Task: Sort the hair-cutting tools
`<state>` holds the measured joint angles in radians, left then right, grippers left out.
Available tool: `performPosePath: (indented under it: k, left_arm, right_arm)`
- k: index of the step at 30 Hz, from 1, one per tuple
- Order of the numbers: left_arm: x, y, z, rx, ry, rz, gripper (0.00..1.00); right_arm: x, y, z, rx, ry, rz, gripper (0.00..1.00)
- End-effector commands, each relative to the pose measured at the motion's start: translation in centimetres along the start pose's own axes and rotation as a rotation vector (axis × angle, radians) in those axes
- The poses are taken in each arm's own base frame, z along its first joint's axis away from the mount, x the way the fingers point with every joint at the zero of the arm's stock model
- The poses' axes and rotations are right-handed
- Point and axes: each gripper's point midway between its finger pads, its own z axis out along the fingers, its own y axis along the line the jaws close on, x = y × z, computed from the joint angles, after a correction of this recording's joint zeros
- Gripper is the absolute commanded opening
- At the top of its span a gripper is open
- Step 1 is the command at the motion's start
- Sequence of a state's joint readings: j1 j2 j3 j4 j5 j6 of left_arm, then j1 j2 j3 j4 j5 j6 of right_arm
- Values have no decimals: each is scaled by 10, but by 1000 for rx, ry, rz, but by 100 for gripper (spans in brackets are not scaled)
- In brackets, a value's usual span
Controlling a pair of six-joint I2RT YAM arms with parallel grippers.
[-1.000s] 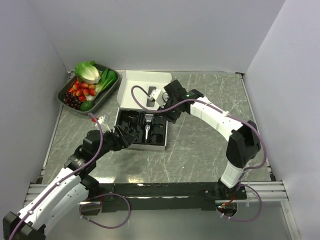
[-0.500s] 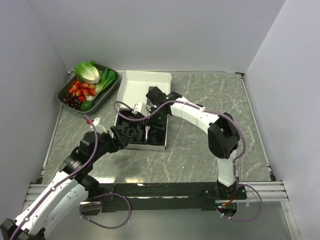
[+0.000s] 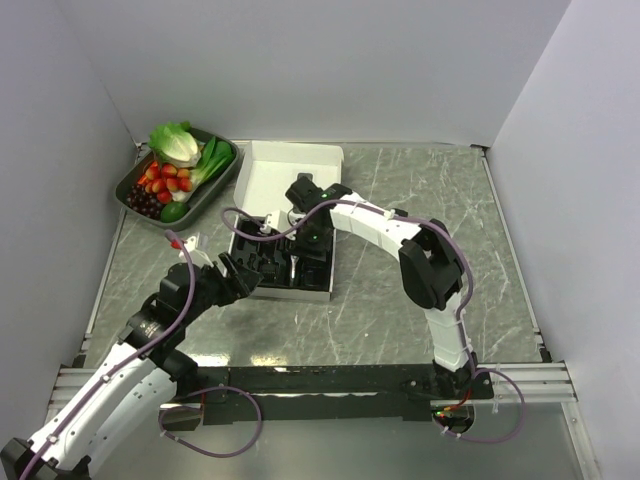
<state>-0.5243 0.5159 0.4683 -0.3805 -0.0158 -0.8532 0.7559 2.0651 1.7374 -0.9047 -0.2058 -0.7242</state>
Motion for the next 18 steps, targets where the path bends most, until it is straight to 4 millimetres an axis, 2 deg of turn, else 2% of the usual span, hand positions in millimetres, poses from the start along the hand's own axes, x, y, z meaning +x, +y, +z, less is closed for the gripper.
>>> performPosePath:
  k: [1, 9, 18]
  left_arm:
    - [-14, -14, -2, 34, -38, -1, 77]
    - [-15, -15, -1, 32, -38, 10, 77]
    - [-12, -13, 2, 33, -28, 13, 78]
  right_arm:
    - [-11, -4, -1, -14, -18, -38, 52]
    - [-8, -3, 4, -38, 6, -39, 54]
    - [4, 2, 6, -55, 48, -33, 67]
